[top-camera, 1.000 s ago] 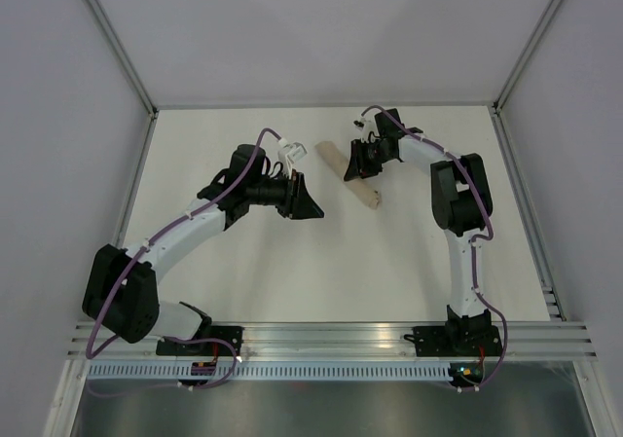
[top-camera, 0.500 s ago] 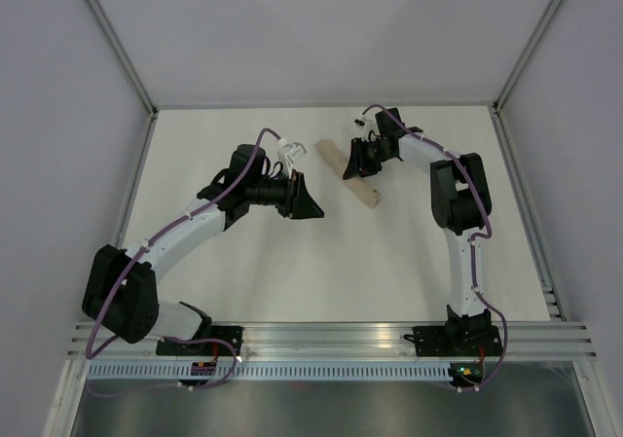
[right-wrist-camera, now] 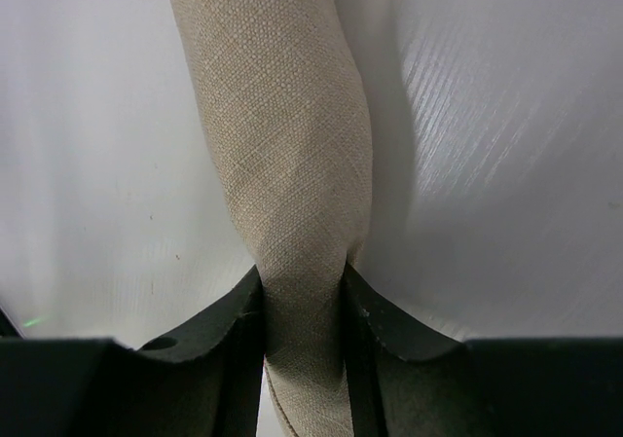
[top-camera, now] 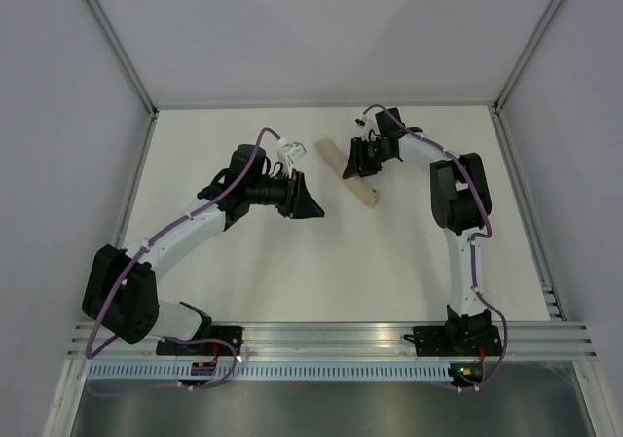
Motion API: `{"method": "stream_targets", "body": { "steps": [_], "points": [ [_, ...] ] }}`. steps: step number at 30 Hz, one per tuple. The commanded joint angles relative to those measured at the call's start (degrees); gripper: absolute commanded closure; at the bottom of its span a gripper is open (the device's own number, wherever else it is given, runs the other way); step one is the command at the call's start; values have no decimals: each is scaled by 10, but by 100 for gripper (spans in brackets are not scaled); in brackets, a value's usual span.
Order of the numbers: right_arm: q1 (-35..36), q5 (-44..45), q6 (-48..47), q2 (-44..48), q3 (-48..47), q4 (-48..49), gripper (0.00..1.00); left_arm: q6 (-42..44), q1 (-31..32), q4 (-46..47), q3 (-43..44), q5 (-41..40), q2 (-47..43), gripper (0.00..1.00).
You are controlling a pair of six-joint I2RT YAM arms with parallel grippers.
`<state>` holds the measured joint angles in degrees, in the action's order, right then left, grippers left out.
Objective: Fold the napkin, place the utensils inside, and roll it up
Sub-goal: Roll the napkin at the center of the board.
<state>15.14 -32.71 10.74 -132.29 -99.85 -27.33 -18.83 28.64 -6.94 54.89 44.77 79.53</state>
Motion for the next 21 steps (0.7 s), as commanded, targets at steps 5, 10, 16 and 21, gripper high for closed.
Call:
{"method": "stream_targets", "body": {
  "steps": [5,10,16,21],
  "points": [
    [2,67,54,-66,19,3,52,-68,2,50,14,-100,31,62],
    [2,30,108,-52,57,48,51,-128,2,114,31,-163,90,62],
    [2,16,109,-53,53,46,51,-182,2,170,123,-238,230,63],
    [2,-5,137,-53,55,66,50,-207,0,147,209,-352,320,63]
  ]
}}
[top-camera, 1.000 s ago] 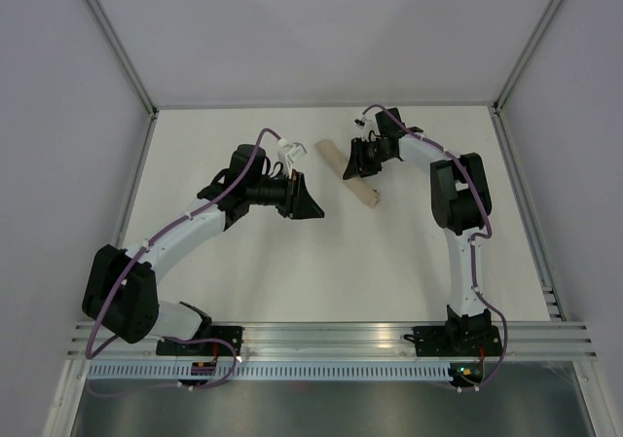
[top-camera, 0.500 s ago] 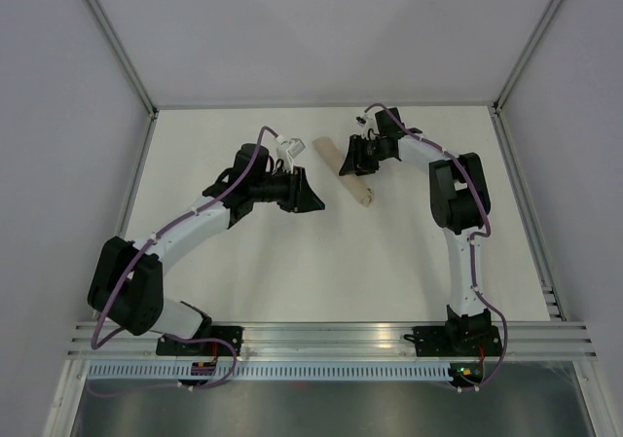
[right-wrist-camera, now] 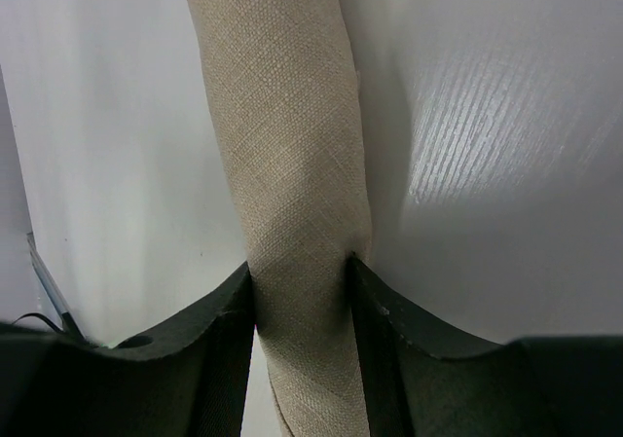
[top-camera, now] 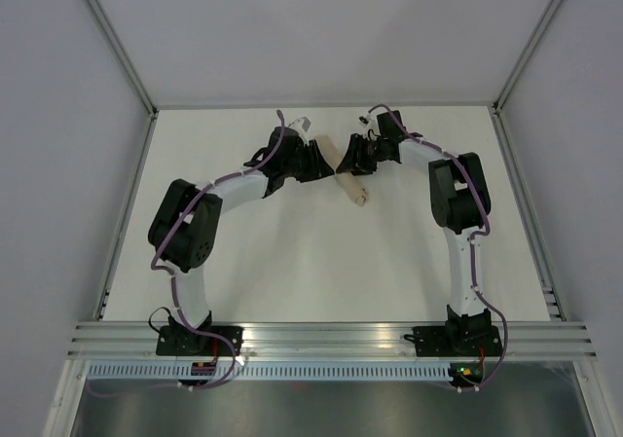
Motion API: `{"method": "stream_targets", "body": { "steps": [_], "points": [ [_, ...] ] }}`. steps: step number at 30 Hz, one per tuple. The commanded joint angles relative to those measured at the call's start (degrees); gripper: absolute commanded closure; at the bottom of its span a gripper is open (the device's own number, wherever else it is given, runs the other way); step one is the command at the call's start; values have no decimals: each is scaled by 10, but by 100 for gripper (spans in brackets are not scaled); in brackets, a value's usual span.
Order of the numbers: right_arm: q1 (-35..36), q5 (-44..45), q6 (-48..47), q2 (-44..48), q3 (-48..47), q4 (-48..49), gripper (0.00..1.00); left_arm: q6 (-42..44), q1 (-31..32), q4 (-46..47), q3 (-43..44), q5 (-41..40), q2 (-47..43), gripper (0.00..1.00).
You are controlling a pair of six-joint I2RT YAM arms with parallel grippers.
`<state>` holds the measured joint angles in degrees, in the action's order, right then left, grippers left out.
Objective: Fold the napkin, place the utensils inside, and roll it up
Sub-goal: Roll the napkin at the center of the board.
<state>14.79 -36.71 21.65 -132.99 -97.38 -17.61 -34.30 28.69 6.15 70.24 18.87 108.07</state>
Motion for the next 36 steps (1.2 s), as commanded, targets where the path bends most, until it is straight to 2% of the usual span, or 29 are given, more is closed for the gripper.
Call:
{"method": "stream_targets", "body": {
  "steps": [1,4,7,21,28,36],
  "points": [
    [6,31,35,-47,34,-26,50,-56,0,19,66,-113,44,63],
    [6,13,55,-48,48,-6,51,-60,0,-22,132,-146,99,64],
    [10,2,72,-45,53,6,51,-65,0,-24,162,-186,133,64],
    [23,-73,152,-40,90,88,54,-38,0,-58,242,-195,214,64],
    [24,-59,138,-13,87,78,54,-32,1,-90,268,-193,225,64],
    [24,-41,99,12,62,39,49,-24,1,-114,279,-192,234,64]
  ]
}}
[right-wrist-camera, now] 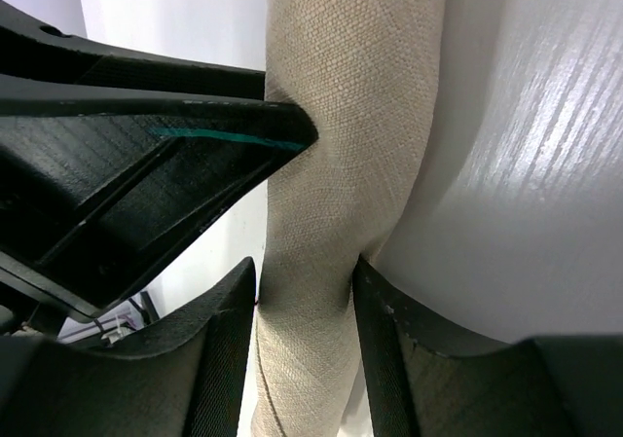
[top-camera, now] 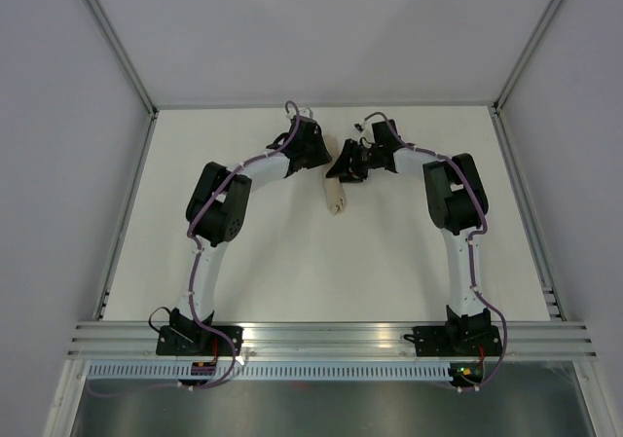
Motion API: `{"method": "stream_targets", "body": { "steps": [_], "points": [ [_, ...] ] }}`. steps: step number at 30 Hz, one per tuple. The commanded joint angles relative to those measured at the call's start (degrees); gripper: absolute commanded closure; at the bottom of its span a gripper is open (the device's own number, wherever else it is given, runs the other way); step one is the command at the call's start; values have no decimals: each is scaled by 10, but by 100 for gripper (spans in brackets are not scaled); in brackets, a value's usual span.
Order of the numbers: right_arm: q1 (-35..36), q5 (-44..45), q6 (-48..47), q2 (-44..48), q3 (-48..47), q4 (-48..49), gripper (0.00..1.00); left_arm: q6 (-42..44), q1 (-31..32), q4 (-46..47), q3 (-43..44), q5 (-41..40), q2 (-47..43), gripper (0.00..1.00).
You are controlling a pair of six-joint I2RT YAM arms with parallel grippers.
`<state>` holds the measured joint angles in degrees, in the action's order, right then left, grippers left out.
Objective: Fold the napkin, place the utensils inside, and roll it up
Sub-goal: Roll the napkin at the center of the board, then reset both arms
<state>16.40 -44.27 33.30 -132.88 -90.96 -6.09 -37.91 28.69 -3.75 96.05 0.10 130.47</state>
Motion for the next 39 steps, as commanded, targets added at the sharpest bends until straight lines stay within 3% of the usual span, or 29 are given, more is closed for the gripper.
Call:
{"method": "stream_targets", "body": {
  "steps": [1,17,39],
  "points": [
    [7,41,-21,15,-4,-83,48,12,1,-15,21,-4,12,64],
    [7,51,-81,45,-37,-122,43,16,1,7,18,29,-6,63],
    [0,50,-144,84,-60,-154,38,42,-19,117,-91,53,-113,57]
  ]
}}
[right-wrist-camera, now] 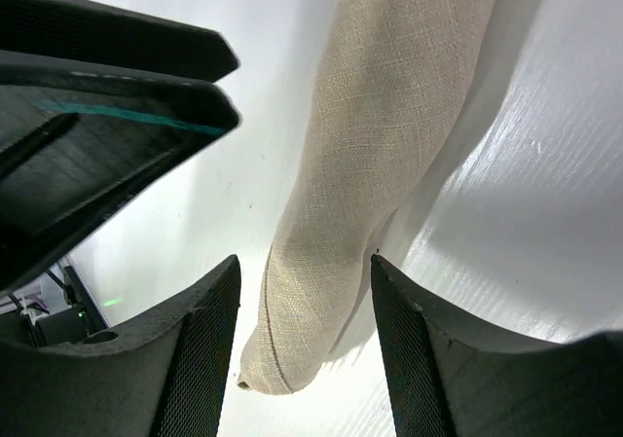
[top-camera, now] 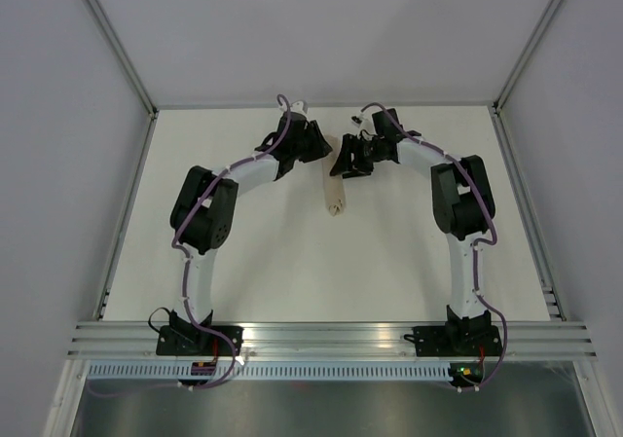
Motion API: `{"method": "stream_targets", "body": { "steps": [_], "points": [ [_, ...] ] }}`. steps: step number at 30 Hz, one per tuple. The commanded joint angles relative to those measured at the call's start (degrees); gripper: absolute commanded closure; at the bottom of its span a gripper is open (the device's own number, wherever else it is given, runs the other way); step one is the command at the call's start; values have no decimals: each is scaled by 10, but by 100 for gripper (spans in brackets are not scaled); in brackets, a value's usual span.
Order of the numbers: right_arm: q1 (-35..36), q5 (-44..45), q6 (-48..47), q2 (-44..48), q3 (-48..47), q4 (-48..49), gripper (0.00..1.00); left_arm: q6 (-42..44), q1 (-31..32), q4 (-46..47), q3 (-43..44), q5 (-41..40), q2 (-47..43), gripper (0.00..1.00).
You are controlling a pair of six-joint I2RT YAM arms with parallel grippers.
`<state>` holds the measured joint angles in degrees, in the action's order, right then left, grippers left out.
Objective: Fold the napkin, place the utensils inside, and roll it up
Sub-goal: Reset both arms
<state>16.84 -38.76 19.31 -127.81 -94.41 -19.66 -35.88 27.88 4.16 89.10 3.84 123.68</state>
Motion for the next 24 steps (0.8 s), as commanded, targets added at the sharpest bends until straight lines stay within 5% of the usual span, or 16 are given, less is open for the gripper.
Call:
{"method": "stream_targets", "body": {
  "steps": [1,24],
  "points": [
    [-8,-7,-6,37,-25,-20,38,23,-15,39,-27,18,-56,57],
    [-153,36,-188,310,121,-121,30,102,-41,-79,-315,97,-481,55]
  ]
}}
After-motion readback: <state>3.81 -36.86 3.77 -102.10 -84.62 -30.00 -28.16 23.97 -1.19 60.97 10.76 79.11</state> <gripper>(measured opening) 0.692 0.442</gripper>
